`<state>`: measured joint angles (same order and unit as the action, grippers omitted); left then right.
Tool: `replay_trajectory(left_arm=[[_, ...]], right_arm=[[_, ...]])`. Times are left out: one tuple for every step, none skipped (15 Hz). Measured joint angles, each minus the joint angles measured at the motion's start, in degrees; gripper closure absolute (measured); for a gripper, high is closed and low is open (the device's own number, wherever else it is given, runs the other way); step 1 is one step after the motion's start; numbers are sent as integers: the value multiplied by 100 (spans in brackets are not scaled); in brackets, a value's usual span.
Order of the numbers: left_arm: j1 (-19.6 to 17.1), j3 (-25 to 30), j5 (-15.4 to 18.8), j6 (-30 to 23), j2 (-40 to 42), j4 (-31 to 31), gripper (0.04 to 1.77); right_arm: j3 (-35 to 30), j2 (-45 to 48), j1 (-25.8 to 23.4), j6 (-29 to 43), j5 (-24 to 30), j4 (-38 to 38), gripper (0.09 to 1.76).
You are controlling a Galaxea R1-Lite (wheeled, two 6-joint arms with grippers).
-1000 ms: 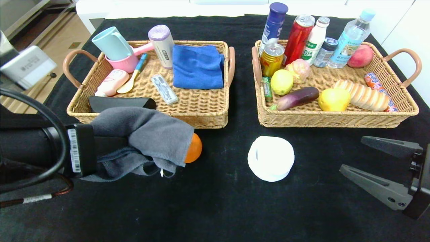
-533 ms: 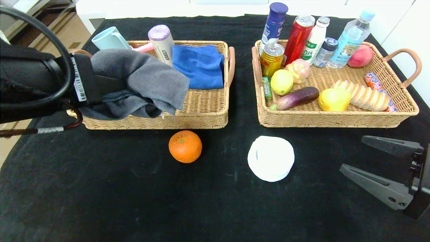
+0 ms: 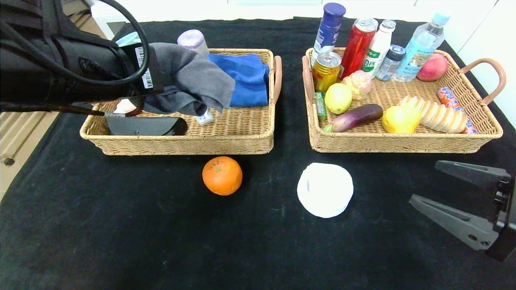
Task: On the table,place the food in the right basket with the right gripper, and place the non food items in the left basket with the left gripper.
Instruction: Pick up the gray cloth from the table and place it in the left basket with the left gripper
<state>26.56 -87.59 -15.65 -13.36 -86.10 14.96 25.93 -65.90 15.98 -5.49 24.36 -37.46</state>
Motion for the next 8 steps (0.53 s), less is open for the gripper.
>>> replay_trajectory(left_arm=[[-30,-133,6,38,-152,-5,156],[-46,-257,9,66,-290,-7,156],[-63,-375,11,99,-417,-9,156],[-68,-485,11,143,-530,-22,156],[-71,-581,13,210,-638,-24,156],[-71,-657,11,256,-728,-24,156],[-74,-723,11,276,-811,-18,156],[-77,-783,9,302,-885,-16,156]], right_arm=[[9,6,-5,0,2,0,14],[15,15,-6,4,2,0,14],[22,24,-13,6,0,0,14],[24,35,-16,6,-2,-2,14],[24,39,-22,6,0,0,14],[30,44,-24,6,2,0,14],[30,48,-26,9,2,-2,14],[35,57,-33,9,2,-5,14]])
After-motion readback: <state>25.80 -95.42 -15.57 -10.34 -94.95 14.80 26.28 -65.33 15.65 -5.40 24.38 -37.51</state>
